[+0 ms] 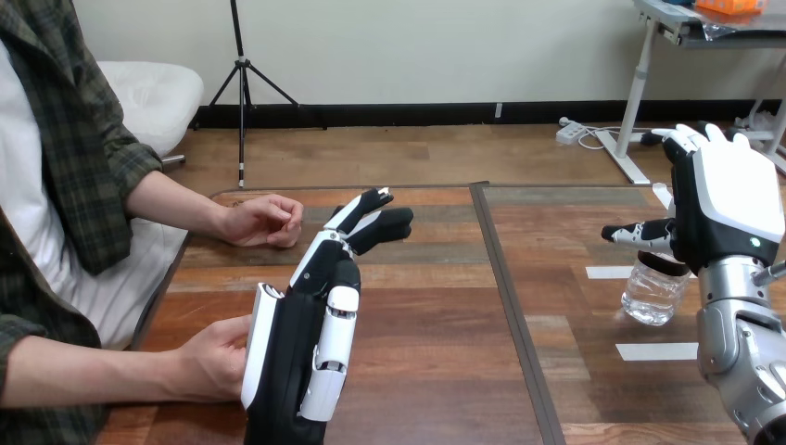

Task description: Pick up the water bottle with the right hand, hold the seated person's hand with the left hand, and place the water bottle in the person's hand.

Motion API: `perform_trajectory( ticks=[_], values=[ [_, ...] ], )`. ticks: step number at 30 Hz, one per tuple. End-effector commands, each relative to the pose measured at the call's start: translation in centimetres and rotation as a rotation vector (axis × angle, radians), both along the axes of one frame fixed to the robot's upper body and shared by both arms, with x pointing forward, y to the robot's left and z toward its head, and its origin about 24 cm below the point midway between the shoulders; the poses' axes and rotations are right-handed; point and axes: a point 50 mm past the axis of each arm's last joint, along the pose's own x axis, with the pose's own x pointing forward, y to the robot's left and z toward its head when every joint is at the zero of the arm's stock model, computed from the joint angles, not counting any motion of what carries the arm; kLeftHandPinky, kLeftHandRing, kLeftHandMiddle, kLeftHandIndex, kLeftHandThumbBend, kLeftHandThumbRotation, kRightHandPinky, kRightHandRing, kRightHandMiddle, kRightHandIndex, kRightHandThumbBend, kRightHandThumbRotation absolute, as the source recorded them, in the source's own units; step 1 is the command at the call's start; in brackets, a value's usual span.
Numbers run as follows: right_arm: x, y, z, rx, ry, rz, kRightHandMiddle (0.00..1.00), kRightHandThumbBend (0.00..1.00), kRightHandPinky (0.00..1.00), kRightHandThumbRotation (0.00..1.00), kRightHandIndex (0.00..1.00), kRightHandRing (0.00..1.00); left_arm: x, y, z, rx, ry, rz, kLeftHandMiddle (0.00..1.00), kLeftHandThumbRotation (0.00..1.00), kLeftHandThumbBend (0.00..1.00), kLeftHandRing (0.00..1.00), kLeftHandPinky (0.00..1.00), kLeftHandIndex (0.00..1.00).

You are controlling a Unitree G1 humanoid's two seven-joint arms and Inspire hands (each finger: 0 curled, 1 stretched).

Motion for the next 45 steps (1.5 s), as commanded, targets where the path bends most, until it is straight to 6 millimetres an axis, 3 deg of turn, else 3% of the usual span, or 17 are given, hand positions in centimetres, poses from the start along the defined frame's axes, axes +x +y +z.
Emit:
perform_trajectory(
  ticks=[1,21,35,45],
  values=[
    [1.00,0.13,2.79,-0.019,-0.088,0.019,0.88,0.92,1.00,0.10,0.79,0.95,1.07,-0.23,1.26,-0.021,-0.075,-0.002,0.77,1.00,0.00,0.75,1.00,0.83],
    [1.00,0.15,2.78,0.041,-0.046,0.016,0.90,0.88,0.97,0.08,0.81,0.96,0.97,-0.26,1.21,-0.023,-0.069,-0.002,0.77,1.00,0.00,0.75,1.00,0.83],
    [1.18,0.18,2.63,0.038,0.008,-0.001,0.89,0.85,0.87,0.06,0.81,0.93,0.93,-0.31,1.27,-0.023,-0.067,0.001,0.76,1.00,0.00,0.75,1.00,0.83],
    [1.19,0.20,2.33,0.127,0.051,-0.012,0.89,0.81,0.83,0.01,0.82,0.91,0.77,-0.32,1.26,-0.025,-0.065,-0.002,0.76,1.00,0.00,0.75,1.00,0.83]
  ],
)
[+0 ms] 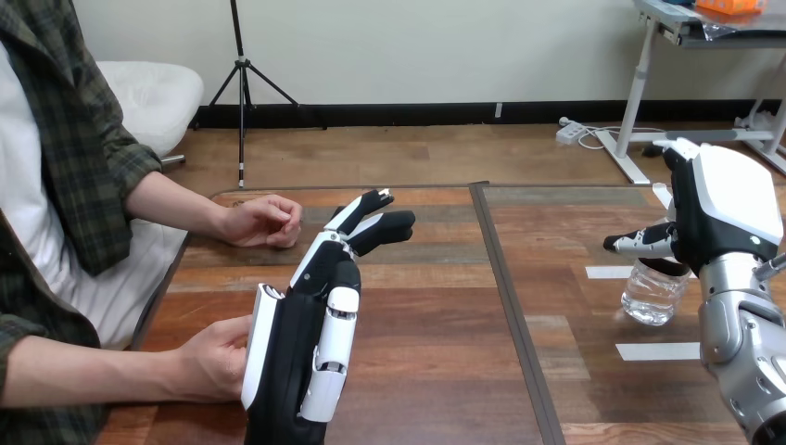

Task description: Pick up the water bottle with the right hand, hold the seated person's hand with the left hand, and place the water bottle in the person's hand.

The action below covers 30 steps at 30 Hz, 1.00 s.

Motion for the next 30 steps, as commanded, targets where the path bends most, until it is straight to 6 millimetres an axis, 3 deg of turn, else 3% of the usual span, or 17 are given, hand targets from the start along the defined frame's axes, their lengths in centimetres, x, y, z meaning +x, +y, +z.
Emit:
perform_trajectory(
  ticks=[1,16,30],
  values=[
    [0.9,0.5,2.3,0.070,-0.081,0.016,0.89,0.80,0.83,0.01,0.82,0.91,0.8,-0.3,1.3,-0.024,-0.063,-0.001,0.76,1.00,0.00,0.75,1.00,0.83],
    [0.6,0.7,1.3,0.441,-0.151,-0.028,0.92,0.70,0.75,0.00,0.87,0.90,0.7,-0.3,1.2,-0.027,-0.063,-0.003,0.76,1.00,0.00,0.75,1.00,0.83],
    [0.4,0.9,0.5,0.509,-0.196,-0.048,0.94,0.63,0.78,0.00,0.92,0.91,0.6,-0.2,1.2,-0.027,-0.061,0.000,0.75,1.00,0.00,0.75,1.00,0.83]
  ],
)
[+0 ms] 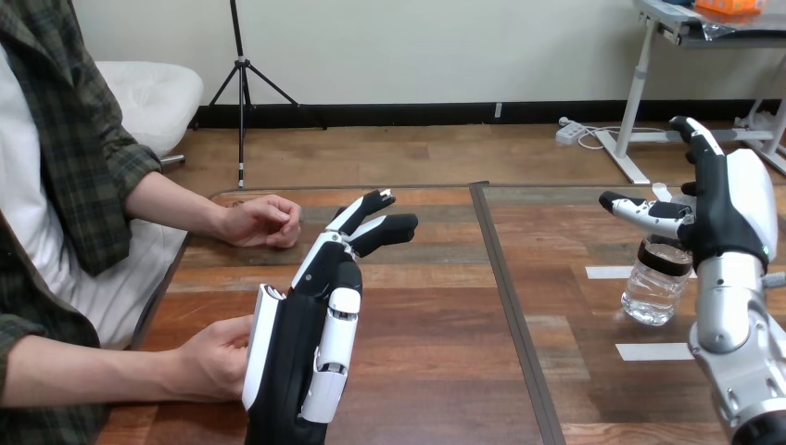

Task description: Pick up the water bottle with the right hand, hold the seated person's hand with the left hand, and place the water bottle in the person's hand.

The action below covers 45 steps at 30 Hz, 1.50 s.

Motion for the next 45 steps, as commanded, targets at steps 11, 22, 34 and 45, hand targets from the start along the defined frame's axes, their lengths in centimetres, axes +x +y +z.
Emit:
perform_trajectory(
  ticks=[11,22,34,45],
  values=[
    [0.58,0.38,0.18,0.033,-0.047,-0.012,0.94,0.63,0.80,0.00,0.91,0.91,0.68,-0.09,1.16,-0.025,-0.066,0.005,0.76,1.00,0.00,0.75,1.00,0.84],
    [0.73,0.53,0.02,0.033,-0.026,0.001,0.94,0.63,0.78,0.00,0.89,0.91,0.68,-0.15,1.11,-0.023,-0.074,0.021,0.75,1.00,0.00,0.74,1.00,0.84],
    [0.81,0.49,-0.06,0.014,-0.009,0.011,0.93,0.65,0.78,0.00,0.88,0.91,0.62,-0.14,1.19,-0.021,-0.063,0.015,0.75,1.00,0.00,0.74,1.00,0.84],
    [0.89,0.24,-0.14,0.002,0.015,0.004,0.92,0.67,0.78,0.00,0.88,0.91,0.59,-0.19,1.26,-0.023,-0.060,0.012,0.75,1.00,0.00,0.74,1.00,0.84]
  ],
)
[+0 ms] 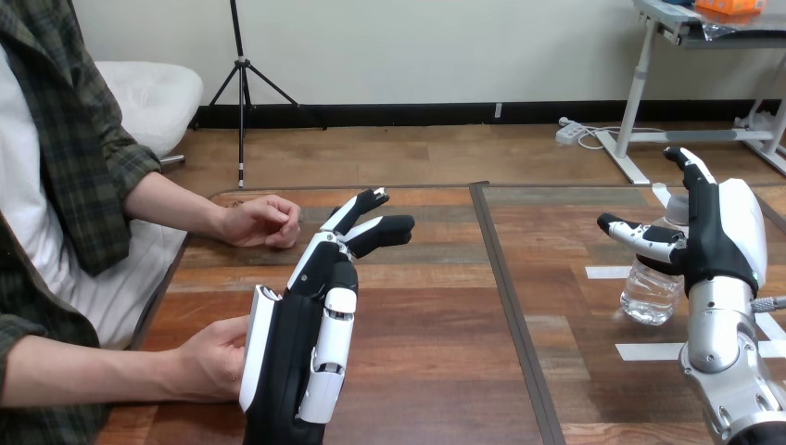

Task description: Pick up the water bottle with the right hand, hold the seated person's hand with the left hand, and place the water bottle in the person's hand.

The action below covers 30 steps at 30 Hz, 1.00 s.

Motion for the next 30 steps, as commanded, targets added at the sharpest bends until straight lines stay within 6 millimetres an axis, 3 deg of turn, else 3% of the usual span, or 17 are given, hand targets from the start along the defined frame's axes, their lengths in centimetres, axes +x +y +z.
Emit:
perform_trajectory(
  ticks=[1,30],
  values=[
    [1.54,0.41,2.14,-0.017,-0.049,0.029,0.92,0.67,0.78,0.00,0.88,0.91,0.68,-0.26,1.32,-0.018,-0.064,-0.001,0.75,1.00,0.00,0.74,1.00,0.84],
    [1.49,0.38,1.25,-0.031,0.014,0.026,0.90,0.68,0.77,0.00,0.86,0.90,0.73,-0.14,1.20,-0.013,-0.069,0.006,0.74,1.00,0.00,0.74,1.00,0.83]
  ],
)
